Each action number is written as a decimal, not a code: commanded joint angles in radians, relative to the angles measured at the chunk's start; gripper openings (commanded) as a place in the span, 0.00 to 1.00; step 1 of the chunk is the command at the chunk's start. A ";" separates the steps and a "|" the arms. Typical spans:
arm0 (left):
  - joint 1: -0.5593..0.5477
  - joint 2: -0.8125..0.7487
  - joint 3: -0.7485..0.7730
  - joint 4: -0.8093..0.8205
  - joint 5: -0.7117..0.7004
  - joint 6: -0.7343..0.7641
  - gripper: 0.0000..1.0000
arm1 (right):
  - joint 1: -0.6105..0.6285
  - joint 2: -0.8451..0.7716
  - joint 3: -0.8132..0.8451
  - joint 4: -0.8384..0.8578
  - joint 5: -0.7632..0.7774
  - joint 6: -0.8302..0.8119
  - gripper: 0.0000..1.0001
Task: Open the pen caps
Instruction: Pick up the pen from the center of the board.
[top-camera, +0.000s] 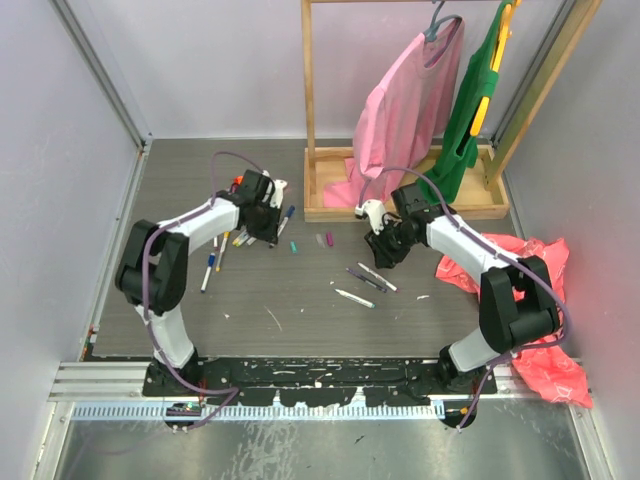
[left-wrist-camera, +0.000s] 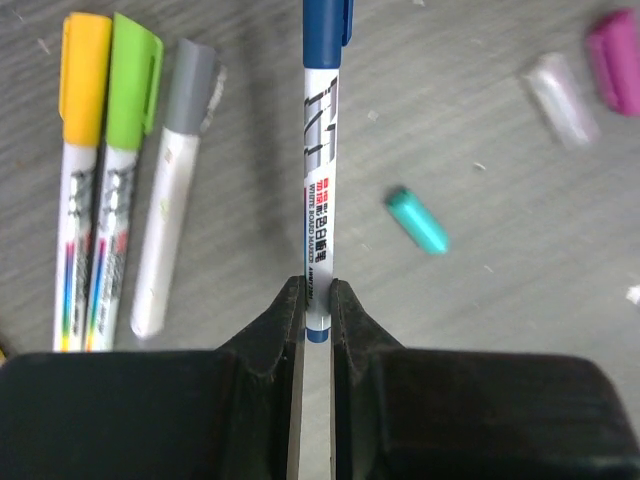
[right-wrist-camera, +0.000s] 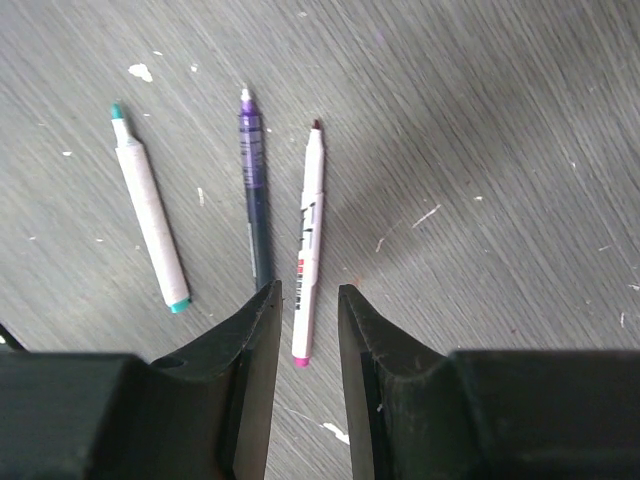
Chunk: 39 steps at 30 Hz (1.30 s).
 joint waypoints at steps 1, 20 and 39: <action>0.006 -0.222 -0.105 0.160 0.118 -0.090 0.00 | -0.002 -0.082 0.050 0.000 -0.109 0.000 0.35; -0.275 -0.886 -0.837 1.219 0.053 -0.641 0.00 | -0.080 -0.352 -0.036 0.219 -0.727 0.207 0.36; -0.724 -0.588 -0.839 1.685 -0.422 -0.516 0.00 | -0.145 -0.443 -0.428 1.445 -0.864 1.239 0.81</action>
